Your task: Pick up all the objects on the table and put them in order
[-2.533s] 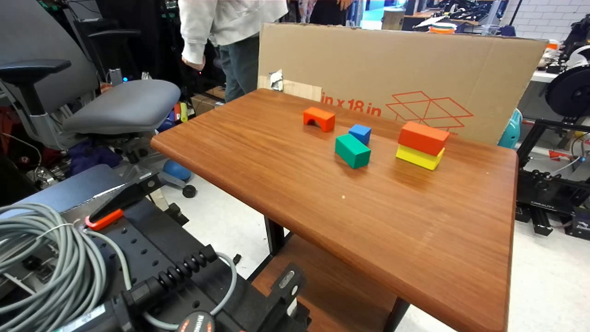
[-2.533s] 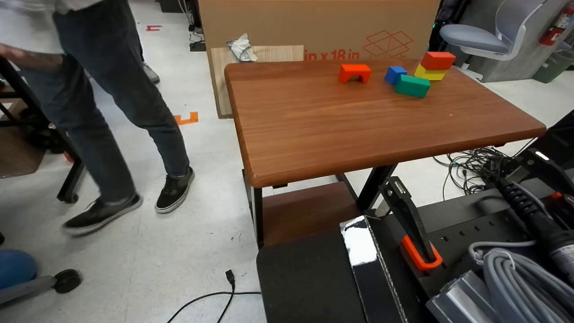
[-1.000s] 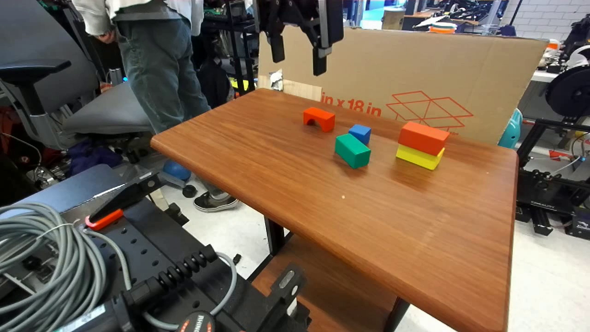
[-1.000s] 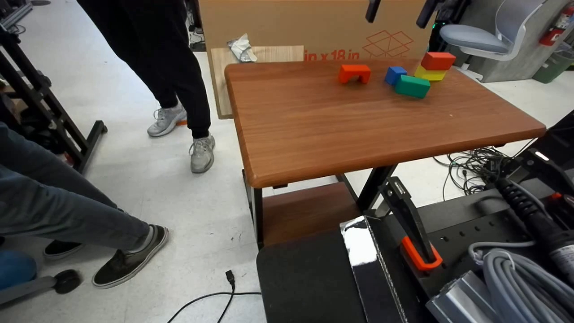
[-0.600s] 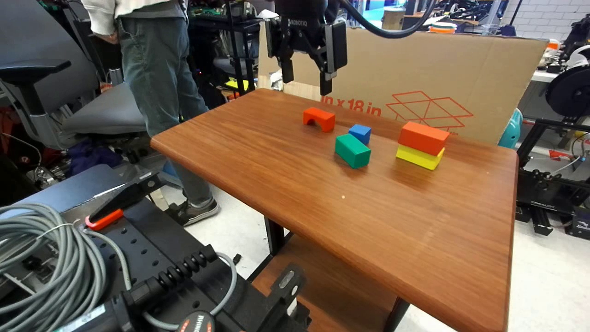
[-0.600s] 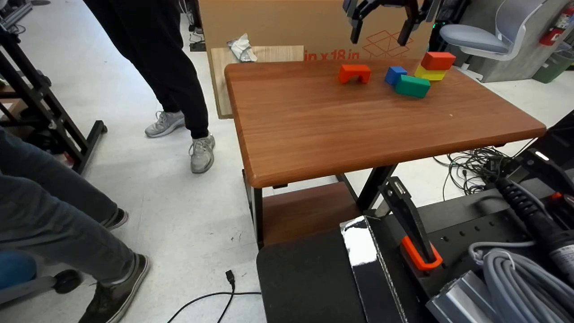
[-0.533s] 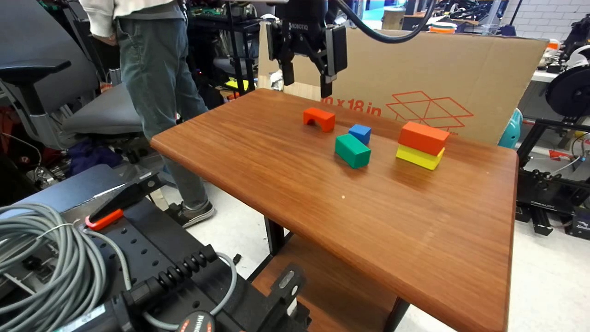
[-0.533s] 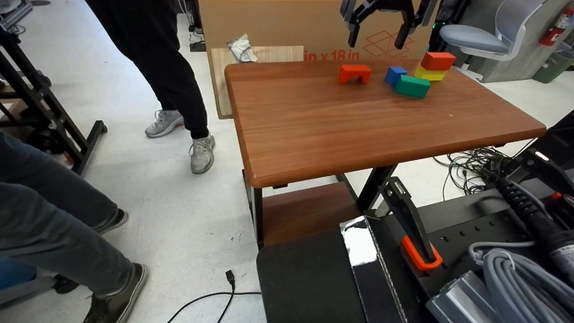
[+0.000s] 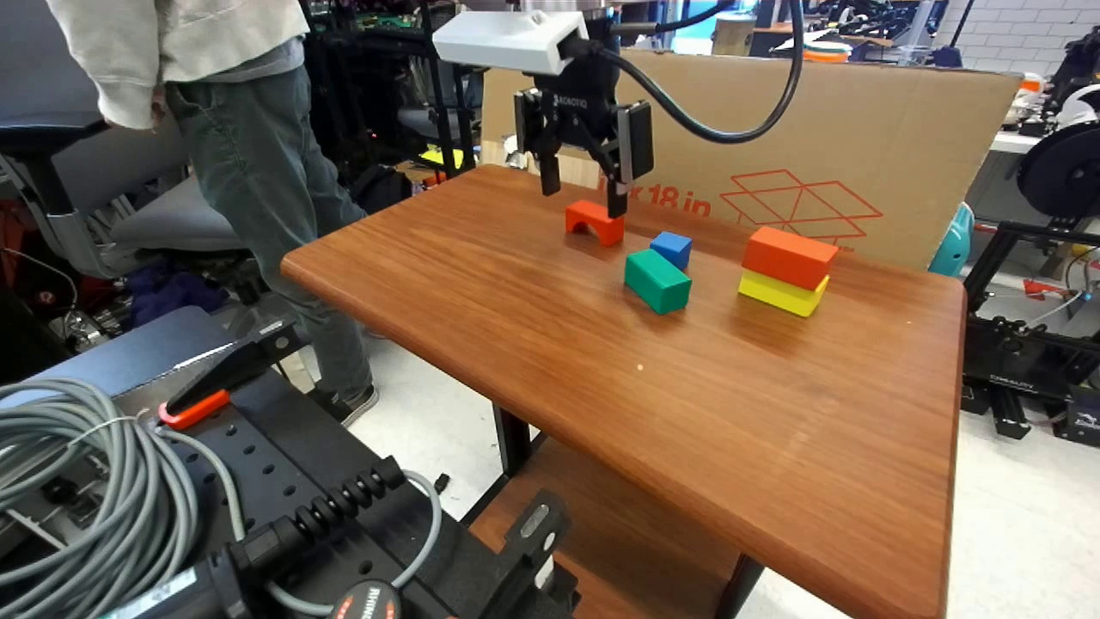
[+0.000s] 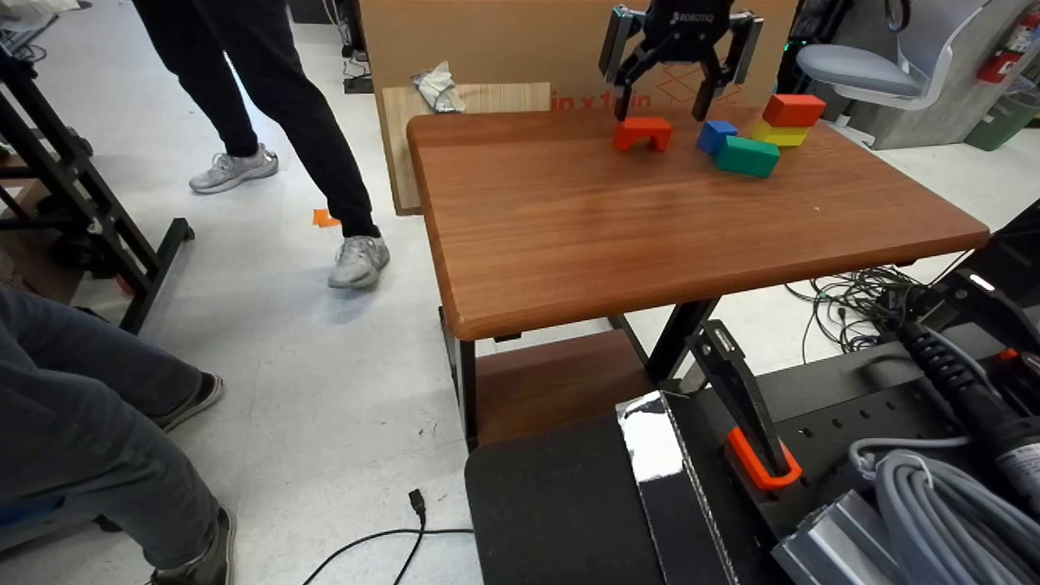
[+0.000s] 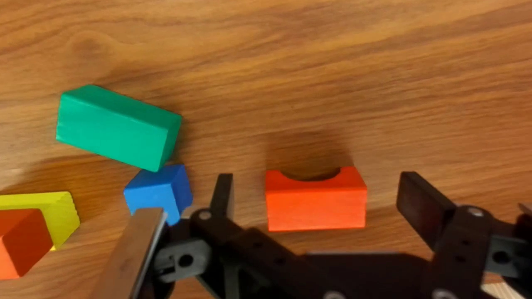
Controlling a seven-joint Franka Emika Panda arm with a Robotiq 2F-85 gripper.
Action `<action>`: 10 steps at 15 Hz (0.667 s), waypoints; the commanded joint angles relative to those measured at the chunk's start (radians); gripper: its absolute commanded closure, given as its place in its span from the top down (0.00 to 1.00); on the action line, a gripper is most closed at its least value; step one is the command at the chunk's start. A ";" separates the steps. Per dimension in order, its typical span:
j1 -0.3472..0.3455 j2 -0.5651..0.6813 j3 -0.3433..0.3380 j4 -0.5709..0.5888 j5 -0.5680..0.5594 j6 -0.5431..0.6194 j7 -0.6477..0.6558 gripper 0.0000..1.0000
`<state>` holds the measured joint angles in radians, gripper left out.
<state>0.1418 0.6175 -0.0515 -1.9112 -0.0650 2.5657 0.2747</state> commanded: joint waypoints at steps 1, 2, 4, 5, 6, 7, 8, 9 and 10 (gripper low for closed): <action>0.020 0.064 -0.019 0.082 -0.014 -0.048 0.016 1.00; 0.021 0.075 -0.020 0.094 -0.014 -0.054 0.016 1.00; 0.021 0.093 -0.020 0.118 -0.013 -0.070 0.016 1.00; 0.021 0.101 -0.021 0.130 -0.013 -0.077 0.015 1.00; 0.021 0.110 -0.022 0.144 -0.013 -0.084 0.015 1.00; 0.022 0.117 -0.024 0.155 -0.015 -0.088 0.017 1.00; 0.027 0.124 -0.030 0.166 -0.022 -0.092 0.020 1.00; 0.026 0.130 -0.030 0.177 -0.022 -0.100 0.018 1.00; 0.021 0.134 -0.024 0.188 -0.015 -0.109 0.011 0.98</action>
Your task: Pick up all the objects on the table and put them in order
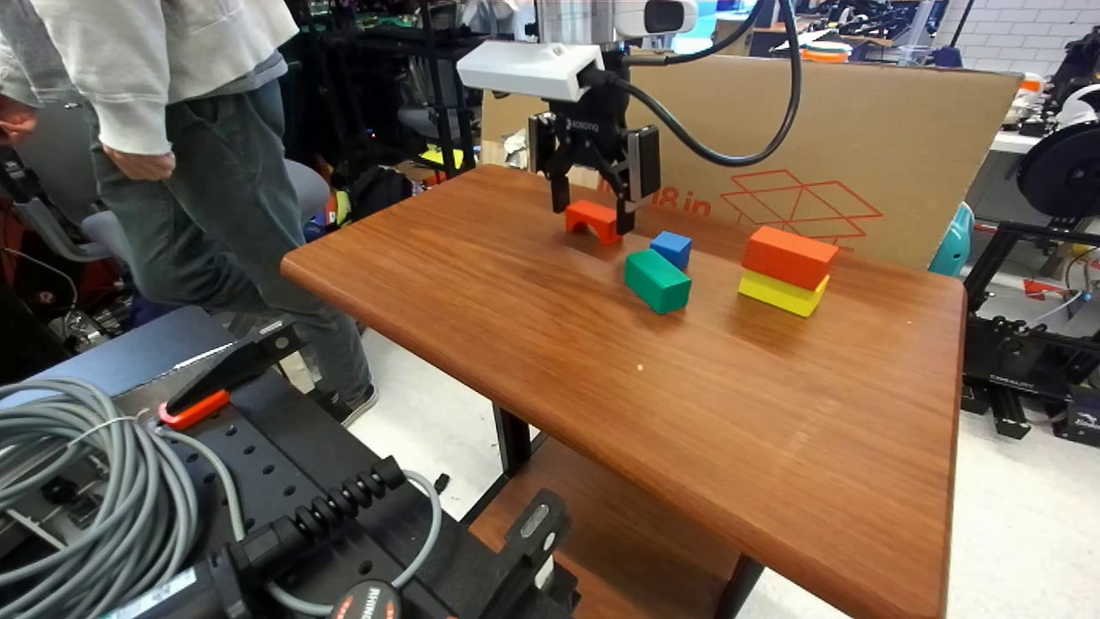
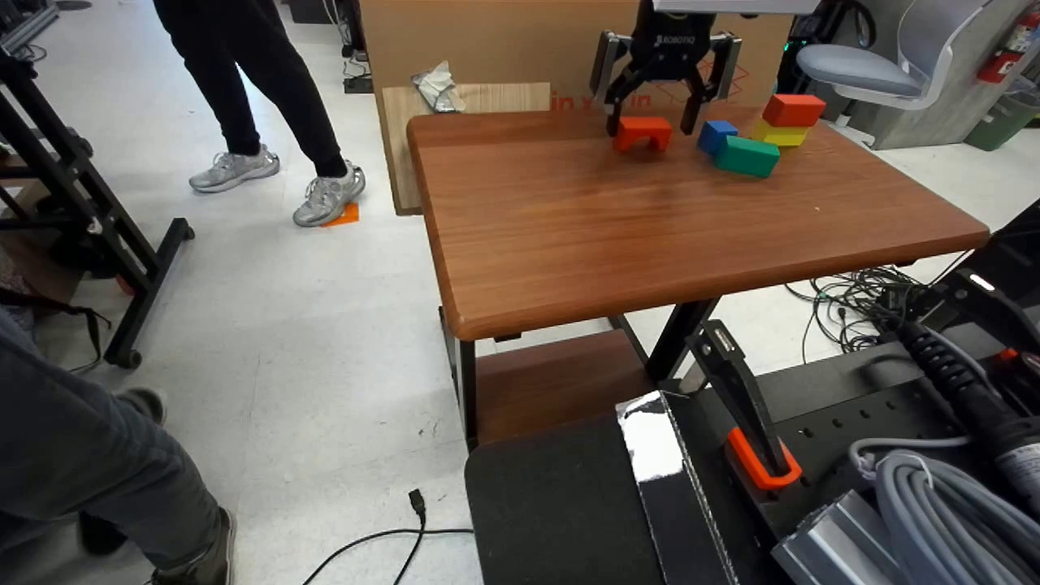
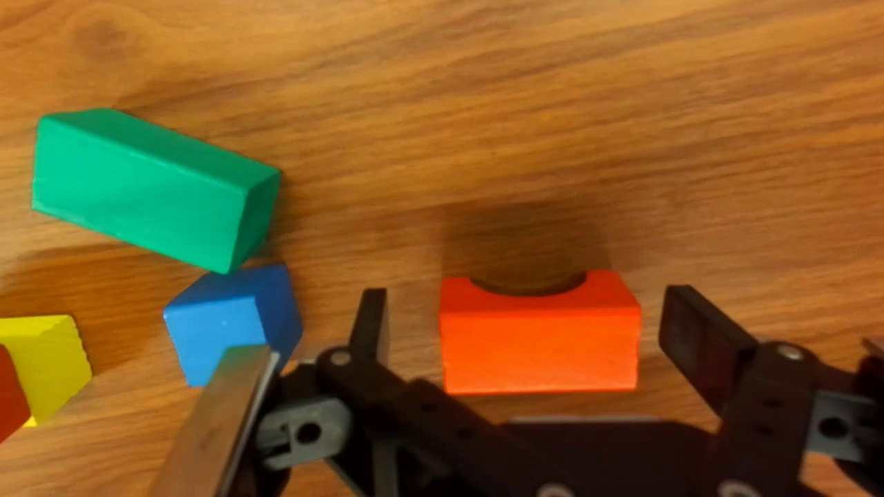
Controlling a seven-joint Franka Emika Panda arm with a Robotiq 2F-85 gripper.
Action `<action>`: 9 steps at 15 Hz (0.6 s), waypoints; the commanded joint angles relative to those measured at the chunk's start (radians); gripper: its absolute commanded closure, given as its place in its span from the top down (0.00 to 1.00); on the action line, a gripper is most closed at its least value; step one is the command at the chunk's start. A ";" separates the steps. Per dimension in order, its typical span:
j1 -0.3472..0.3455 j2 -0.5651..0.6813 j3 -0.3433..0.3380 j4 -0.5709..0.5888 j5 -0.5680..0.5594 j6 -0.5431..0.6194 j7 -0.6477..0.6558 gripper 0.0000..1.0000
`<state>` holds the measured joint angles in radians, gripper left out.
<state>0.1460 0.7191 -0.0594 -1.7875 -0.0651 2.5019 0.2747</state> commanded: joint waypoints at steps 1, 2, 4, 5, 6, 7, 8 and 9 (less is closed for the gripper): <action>0.012 0.036 -0.011 0.074 -0.007 -0.057 0.007 0.73; 0.010 0.040 -0.008 0.082 -0.002 -0.062 0.008 0.73; 0.009 0.046 -0.007 0.097 -0.001 -0.081 0.009 0.64; 0.008 0.047 -0.007 0.102 -0.001 -0.091 0.008 0.56; 0.009 0.045 -0.008 0.104 -0.004 -0.098 0.007 0.48; 0.009 0.040 -0.008 0.105 -0.006 -0.105 0.007 0.42; 0.007 0.031 -0.006 0.101 -0.006 -0.113 0.002 0.42; 0.005 0.024 -0.005 0.101 -0.006 -0.123 -0.003 0.42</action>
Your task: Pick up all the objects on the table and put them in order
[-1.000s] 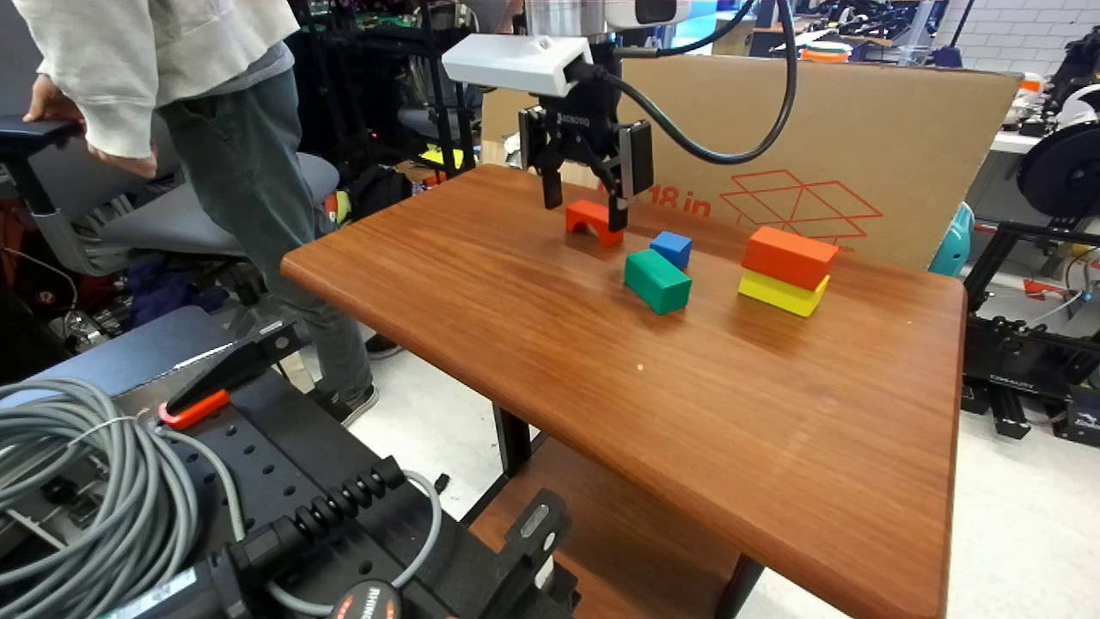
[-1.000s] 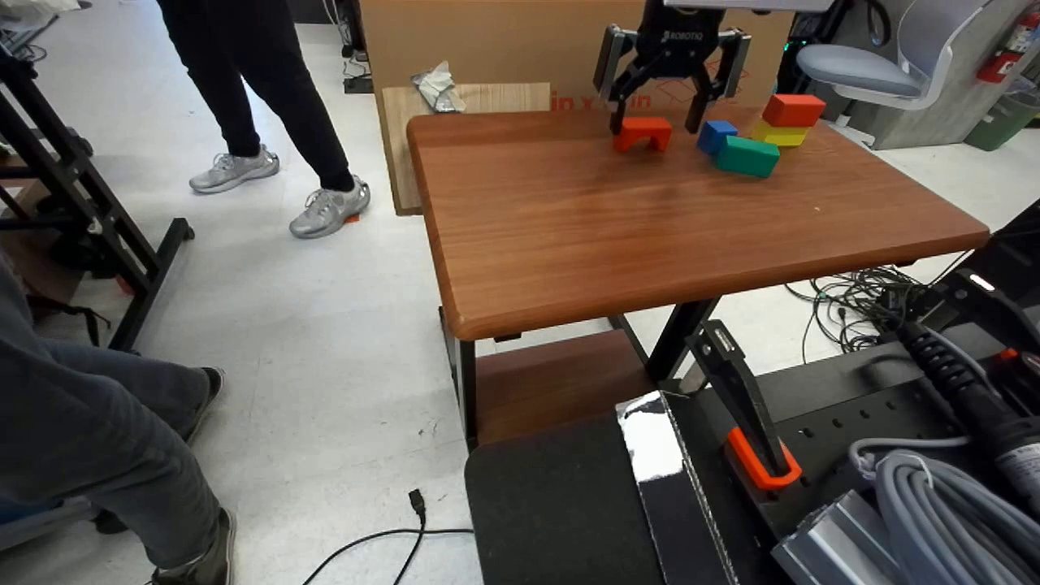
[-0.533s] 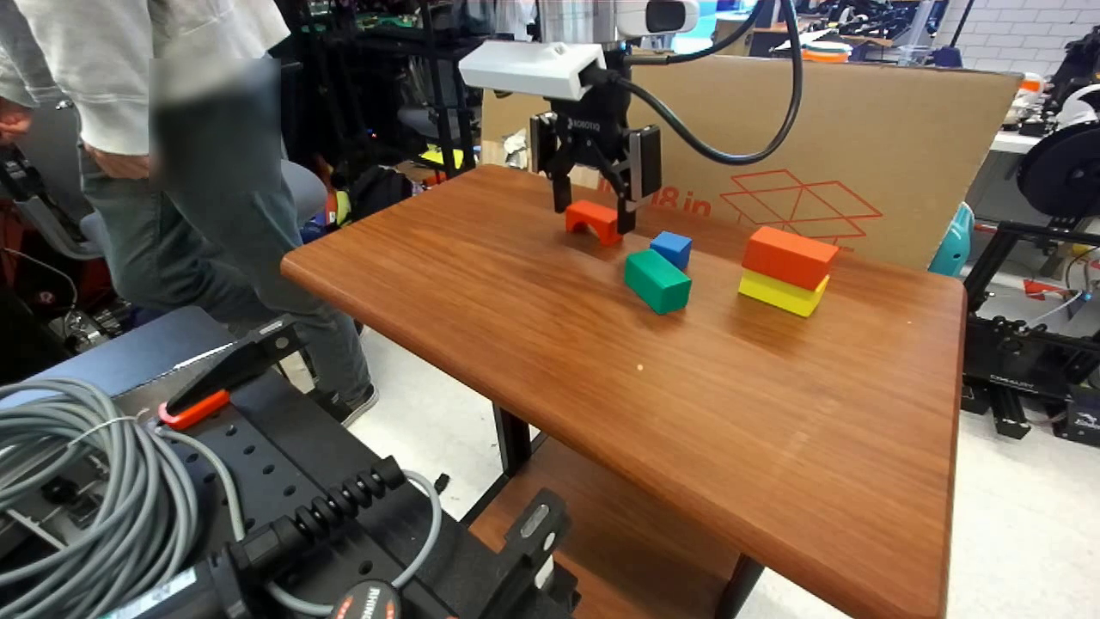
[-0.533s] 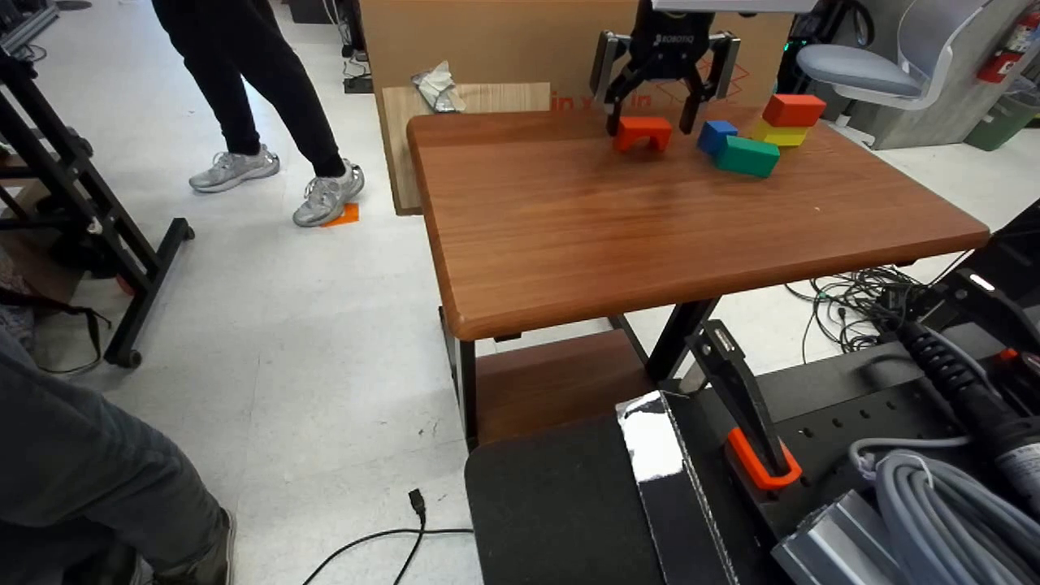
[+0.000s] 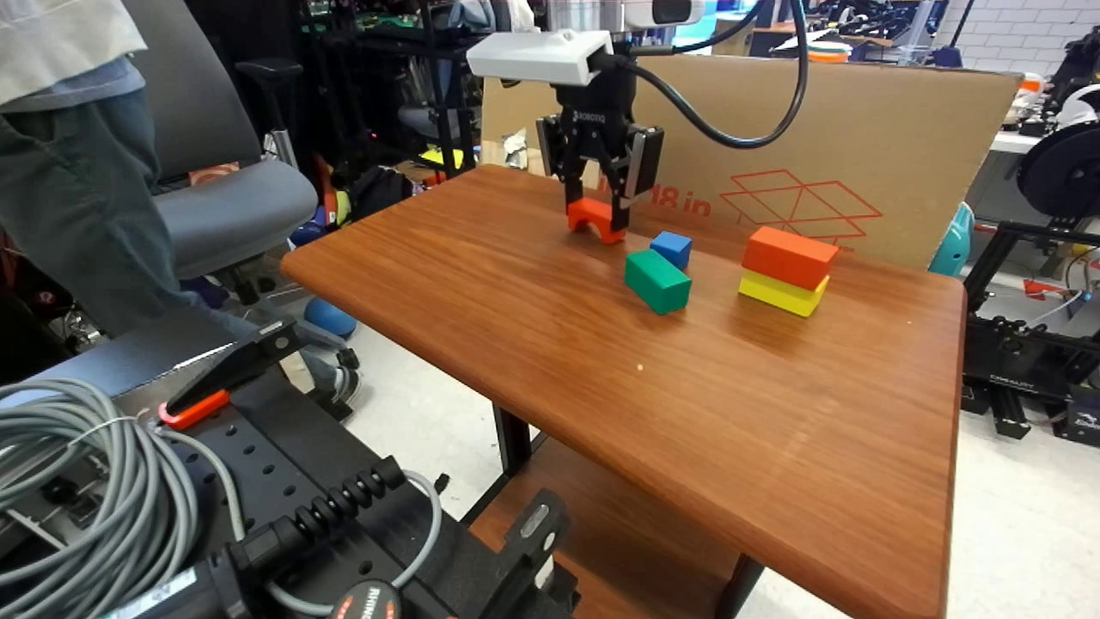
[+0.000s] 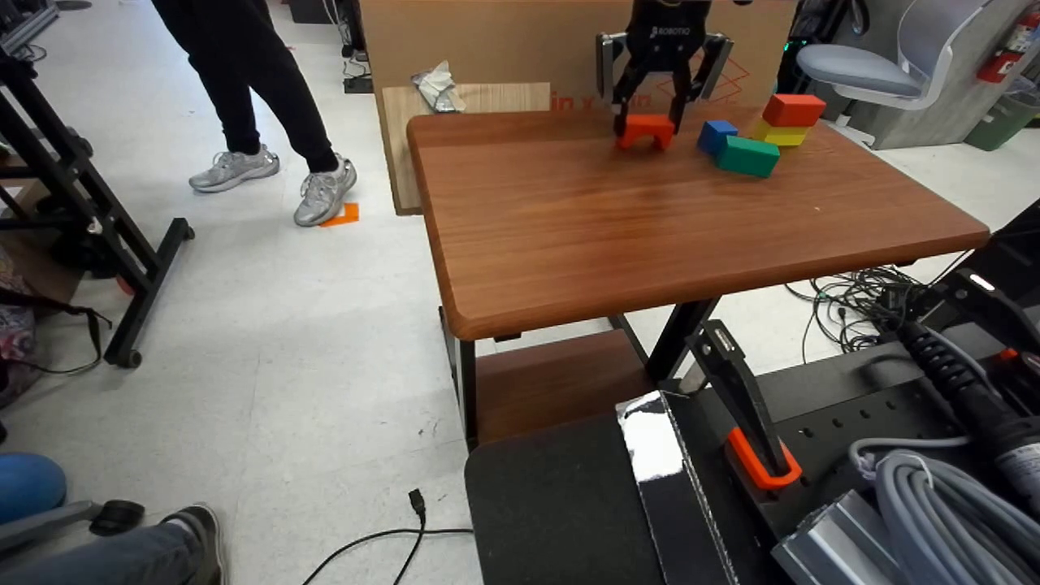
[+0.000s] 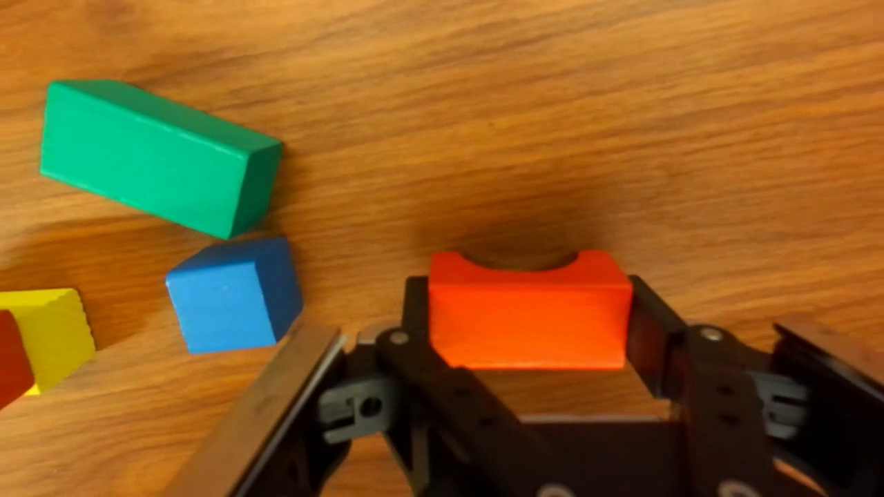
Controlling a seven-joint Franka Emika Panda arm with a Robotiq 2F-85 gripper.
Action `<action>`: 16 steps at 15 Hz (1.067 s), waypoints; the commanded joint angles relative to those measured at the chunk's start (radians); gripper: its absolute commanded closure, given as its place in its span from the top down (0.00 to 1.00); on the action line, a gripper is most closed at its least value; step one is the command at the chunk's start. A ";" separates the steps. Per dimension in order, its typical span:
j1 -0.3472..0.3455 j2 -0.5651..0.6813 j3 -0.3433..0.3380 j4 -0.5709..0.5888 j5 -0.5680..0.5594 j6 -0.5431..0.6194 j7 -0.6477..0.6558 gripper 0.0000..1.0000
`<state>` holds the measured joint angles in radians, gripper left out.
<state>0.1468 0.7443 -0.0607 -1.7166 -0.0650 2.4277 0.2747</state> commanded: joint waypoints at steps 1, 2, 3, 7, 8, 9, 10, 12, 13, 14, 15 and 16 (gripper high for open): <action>0.005 -0.009 -0.007 0.031 -0.010 -0.054 -0.003 0.42; 0.003 -0.016 -0.007 0.031 -0.009 -0.057 -0.004 0.42; -0.007 -0.030 0.002 0.023 0.000 -0.061 -0.018 0.42; -0.044 -0.099 0.012 -0.014 0.009 -0.073 -0.076 0.42; -0.053 -0.121 0.011 -0.029 0.009 -0.073 -0.090 0.42; -0.064 -0.143 0.012 -0.044 0.008 -0.071 -0.108 0.42; -0.073 -0.162 0.009 -0.057 0.004 -0.073 -0.122 0.42; -0.103 -0.203 0.010 -0.088 0.009 -0.077 -0.160 0.42; -0.115 -0.221 0.007 -0.106 0.008 -0.074 -0.177 0.42; -0.130 -0.237 0.005 -0.120 0.007 -0.074 -0.193 0.42; -0.143 -0.249 -0.001 -0.130 0.006 -0.077 -0.202 0.42; -0.159 -0.259 -0.002 -0.139 0.009 -0.079 -0.216 0.42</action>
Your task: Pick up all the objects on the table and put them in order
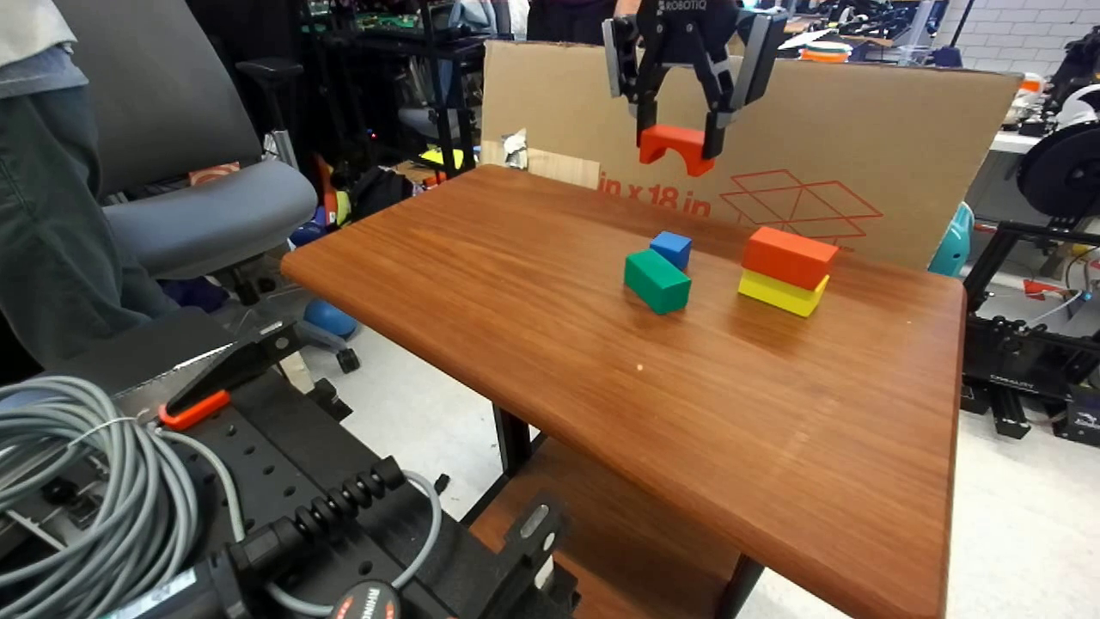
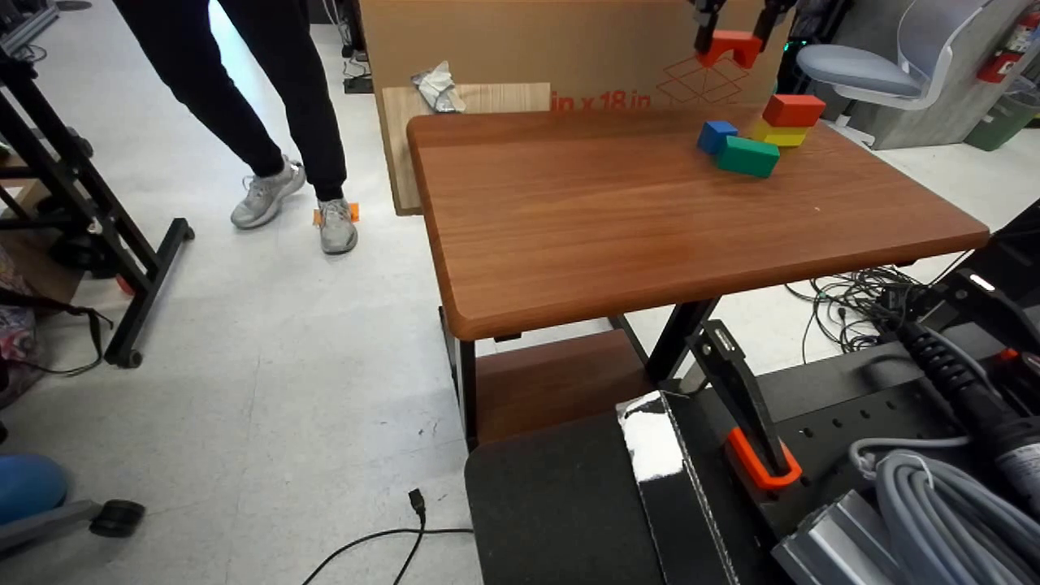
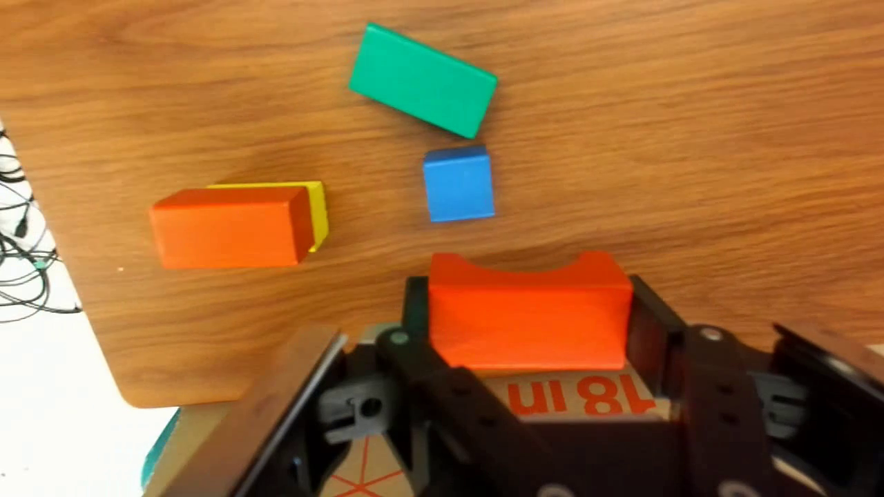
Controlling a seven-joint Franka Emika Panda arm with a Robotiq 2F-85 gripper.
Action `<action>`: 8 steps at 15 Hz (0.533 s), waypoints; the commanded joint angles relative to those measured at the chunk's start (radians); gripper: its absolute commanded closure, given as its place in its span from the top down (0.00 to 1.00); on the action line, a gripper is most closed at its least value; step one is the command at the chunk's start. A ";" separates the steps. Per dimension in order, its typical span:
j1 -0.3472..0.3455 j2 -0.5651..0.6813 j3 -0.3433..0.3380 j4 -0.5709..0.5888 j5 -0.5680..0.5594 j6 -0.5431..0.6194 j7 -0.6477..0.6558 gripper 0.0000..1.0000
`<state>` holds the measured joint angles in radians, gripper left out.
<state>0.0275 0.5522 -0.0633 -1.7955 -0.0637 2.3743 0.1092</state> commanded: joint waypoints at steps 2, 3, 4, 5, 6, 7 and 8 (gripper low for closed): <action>-0.064 -0.083 -0.012 -0.076 0.003 -0.034 -0.064 0.42; -0.075 -0.090 -0.019 -0.084 -0.001 -0.035 -0.071 0.42; -0.086 -0.093 -0.026 -0.088 -0.003 -0.038 -0.078 0.42; -0.096 -0.090 -0.033 -0.084 -0.005 -0.044 -0.082 0.42; -0.103 -0.085 -0.039 -0.081 -0.009 -0.047 -0.087 0.42; -0.111 -0.073 -0.044 -0.069 -0.009 -0.059 -0.095 0.42; -0.111 -0.059 -0.055 -0.055 -0.022 -0.071 -0.089 0.42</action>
<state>-0.0718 0.4949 -0.1042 -1.8584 -0.0640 2.3494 0.0349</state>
